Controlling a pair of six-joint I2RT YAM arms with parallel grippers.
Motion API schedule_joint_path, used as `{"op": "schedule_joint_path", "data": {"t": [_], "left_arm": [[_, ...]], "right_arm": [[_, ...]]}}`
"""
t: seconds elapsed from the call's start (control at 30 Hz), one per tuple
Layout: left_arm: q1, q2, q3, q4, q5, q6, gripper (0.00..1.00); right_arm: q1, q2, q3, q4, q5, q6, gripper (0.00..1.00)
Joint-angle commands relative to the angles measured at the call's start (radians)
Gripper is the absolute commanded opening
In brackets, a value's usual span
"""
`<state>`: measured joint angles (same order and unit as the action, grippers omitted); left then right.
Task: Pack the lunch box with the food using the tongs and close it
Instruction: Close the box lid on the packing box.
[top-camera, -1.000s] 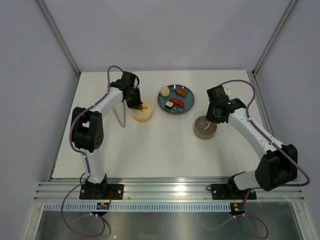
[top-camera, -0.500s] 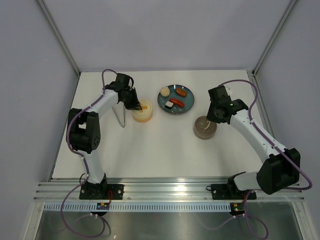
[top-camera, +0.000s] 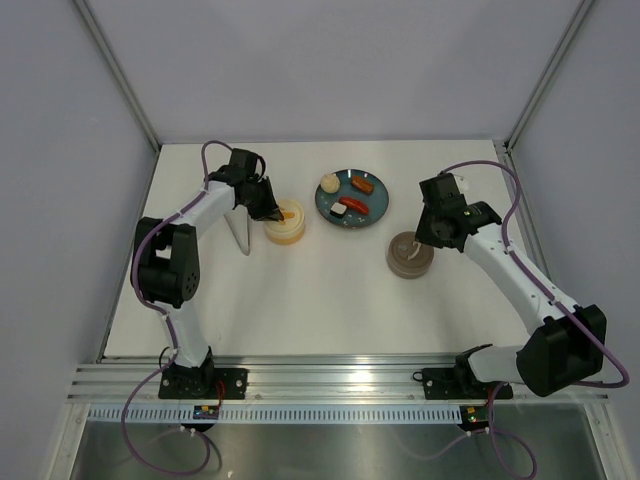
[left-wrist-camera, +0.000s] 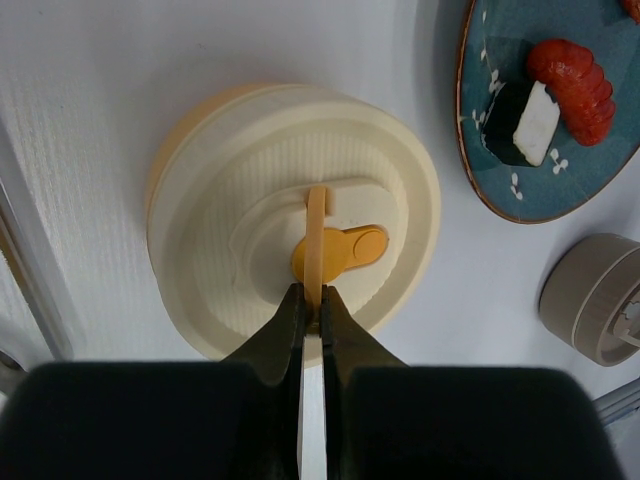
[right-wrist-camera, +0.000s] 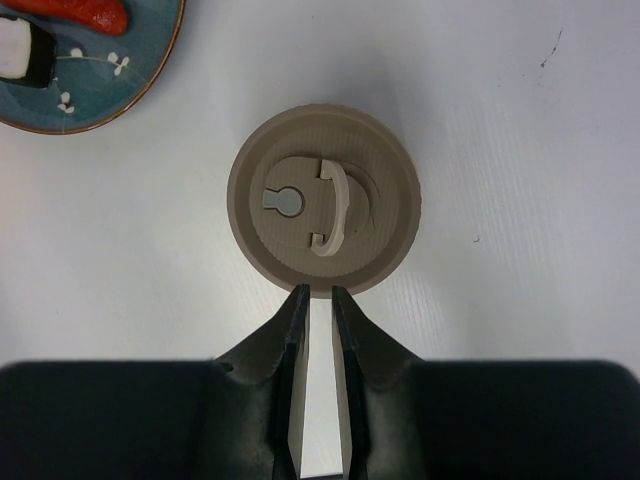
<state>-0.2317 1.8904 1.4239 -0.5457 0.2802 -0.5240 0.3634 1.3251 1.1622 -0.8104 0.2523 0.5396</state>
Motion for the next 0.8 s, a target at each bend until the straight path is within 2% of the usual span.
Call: {"op": "schedule_joint_path", "data": {"t": [0.0, 0.07, 0.1, 0.27, 0.33, 0.5, 0.53, 0.57, 0.6, 0.7, 0.77], "left_arm": [[0.0, -0.001, 0.001, -0.031, -0.024, 0.021, 0.04], [-0.008, -0.001, 0.021, -0.046, -0.051, 0.033, 0.14], [-0.018, -0.002, 0.029, -0.065, -0.064, 0.047, 0.24], [-0.067, -0.005, 0.121, -0.141, -0.177, 0.09, 0.49], [-0.09, -0.004, 0.148, -0.16, -0.206, 0.099, 0.53], [-0.133, 0.001, 0.211, -0.195, -0.285, 0.122, 0.54], [-0.145, -0.002, 0.217, -0.198, -0.323, 0.13, 0.56], [-0.156, -0.005, 0.221, -0.197, -0.375, 0.143, 0.66], [-0.178, -0.01, 0.225, -0.198, -0.4, 0.15, 0.7], [-0.189, -0.001, 0.251, -0.215, -0.441, 0.159, 0.79], [-0.189, 0.024, 0.276, -0.229, -0.466, 0.165, 0.8]], "right_arm": [[-0.006, -0.029, -0.006, 0.001, 0.031, 0.013, 0.22], [-0.006, -0.03, -0.007, -0.001, 0.03, 0.014, 0.22], [-0.006, -0.032, -0.007, -0.003, 0.03, 0.013, 0.22], [-0.006, -0.036, 0.002, -0.01, 0.038, 0.008, 0.22], [-0.004, -0.041, 0.005, -0.012, 0.039, 0.007, 0.22], [-0.006, -0.05, 0.002, -0.015, 0.038, 0.005, 0.22], [-0.004, -0.05, 0.002, -0.016, 0.038, 0.003, 0.22], [-0.006, -0.049, 0.005, -0.018, 0.036, 0.003, 0.22], [-0.006, -0.047, 0.005, -0.018, 0.036, 0.002, 0.22], [-0.006, -0.047, 0.007, -0.016, 0.031, 0.005, 0.22], [-0.006, -0.047, 0.005, -0.015, 0.028, 0.006, 0.22]]}}
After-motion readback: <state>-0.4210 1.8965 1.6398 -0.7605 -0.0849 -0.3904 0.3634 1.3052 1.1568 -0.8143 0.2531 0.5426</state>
